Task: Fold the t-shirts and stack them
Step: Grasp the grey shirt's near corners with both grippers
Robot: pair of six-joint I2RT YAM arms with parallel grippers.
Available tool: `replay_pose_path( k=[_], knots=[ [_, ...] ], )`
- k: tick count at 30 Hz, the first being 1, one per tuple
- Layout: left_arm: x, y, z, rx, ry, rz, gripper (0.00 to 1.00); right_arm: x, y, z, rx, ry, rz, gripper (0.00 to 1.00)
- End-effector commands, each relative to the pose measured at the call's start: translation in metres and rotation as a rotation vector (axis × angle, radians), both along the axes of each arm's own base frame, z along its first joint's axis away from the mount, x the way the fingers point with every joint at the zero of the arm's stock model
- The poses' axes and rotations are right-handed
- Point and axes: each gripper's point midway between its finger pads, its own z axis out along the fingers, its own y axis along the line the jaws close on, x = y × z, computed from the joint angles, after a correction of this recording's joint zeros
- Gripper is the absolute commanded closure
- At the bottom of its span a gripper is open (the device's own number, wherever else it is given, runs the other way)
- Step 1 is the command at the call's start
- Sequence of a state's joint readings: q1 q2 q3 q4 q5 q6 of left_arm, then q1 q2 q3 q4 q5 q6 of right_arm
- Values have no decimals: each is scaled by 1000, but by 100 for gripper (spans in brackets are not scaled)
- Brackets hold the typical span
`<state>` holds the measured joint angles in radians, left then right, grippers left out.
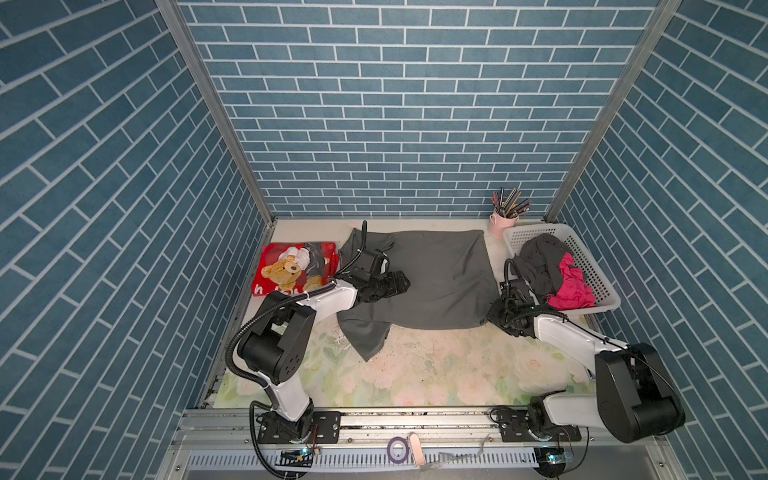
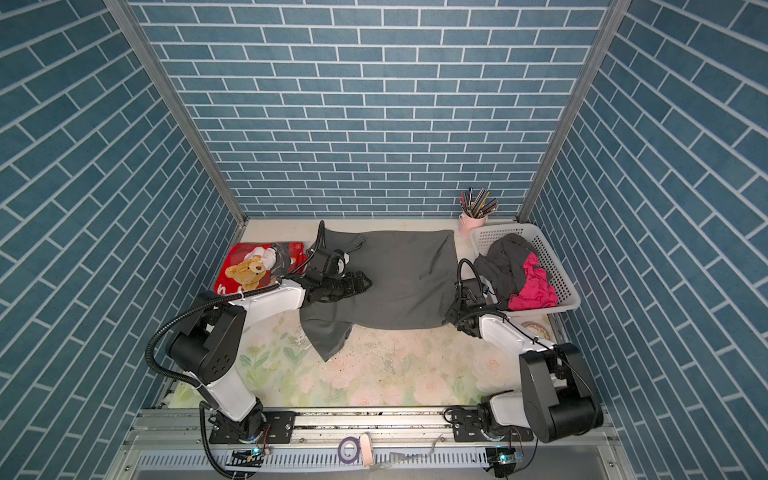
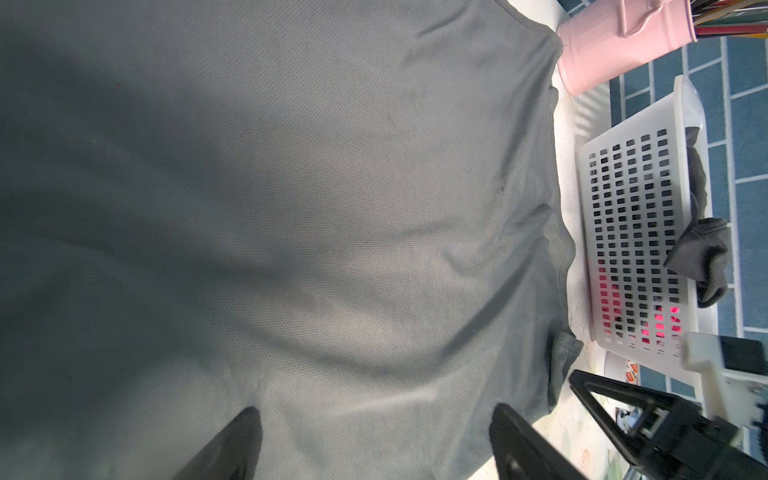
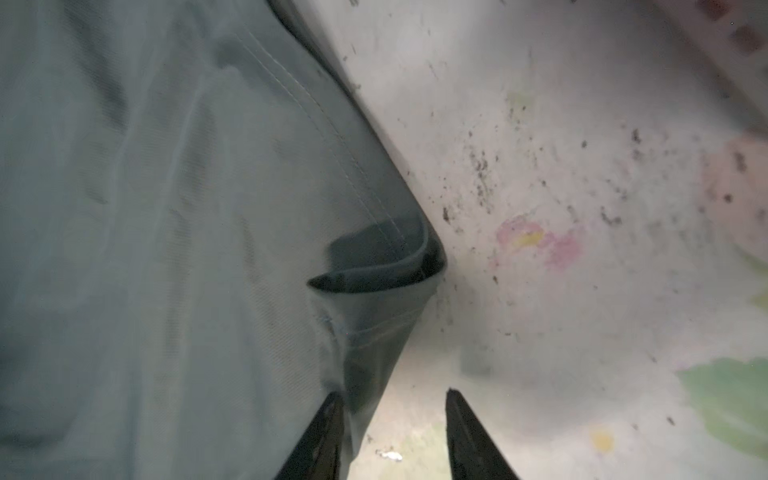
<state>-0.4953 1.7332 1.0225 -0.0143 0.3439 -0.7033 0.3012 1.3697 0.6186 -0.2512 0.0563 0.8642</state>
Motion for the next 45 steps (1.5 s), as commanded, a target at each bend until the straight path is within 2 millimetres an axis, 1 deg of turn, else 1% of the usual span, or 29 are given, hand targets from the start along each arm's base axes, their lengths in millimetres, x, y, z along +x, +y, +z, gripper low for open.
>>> replay_pose_path(
  k=[1,6,11,14,17,20,21,23,26,28,30,33,35,36,38,41,43,45],
  knots=[
    [1,-3,11,-18,-32,-8,12,16,5,7,-17,-32,-4,60],
    [2,-5,13,-27,-35,-12,12,20,13,2,-22,-15,14,59],
    [1,-5,14,-30,-36,-15,12,18,13,-1,-35,-9,14,53],
    [0,-6,12,-31,-32,-15,12,17,11,-3,-50,-4,14,55],
    [0,-6,13,-33,-31,-16,12,15,6,-6,-78,6,14,61],
    [0,-6,14,-34,-32,-16,12,10,-3,-10,-118,29,-9,74],
    [0,-6,14,-35,-34,-16,12,9,-4,-11,-127,32,-8,76],
    [-1,-5,14,-35,-32,-16,12,8,-5,-15,-121,35,-5,81],
    [-1,-6,14,-39,-28,-17,12,10,-1,-15,-97,25,12,88],
    [-2,-5,13,-35,-24,-17,12,14,5,-12,-69,7,34,92],
    [-2,-5,16,-34,-28,-17,12,17,12,-6,-40,-15,63,100],
    [-3,-1,20,-25,-24,-11,12,21,20,15,-3,-68,96,100],
    [-4,8,25,-12,-14,16,12,22,21,32,4,-110,106,100],
    [-5,17,27,1,-13,39,12,23,20,41,3,-134,110,100],
    [-4,42,32,47,-22,100,12,24,20,55,-2,-169,125,100],
    [-11,85,35,154,-15,188,12,26,22,65,-2,-192,147,100],
    [-24,119,30,238,17,258,12,27,25,66,6,-196,165,100],
    [-42,143,21,281,61,308,12,29,28,66,15,-202,176,100]
  ],
)
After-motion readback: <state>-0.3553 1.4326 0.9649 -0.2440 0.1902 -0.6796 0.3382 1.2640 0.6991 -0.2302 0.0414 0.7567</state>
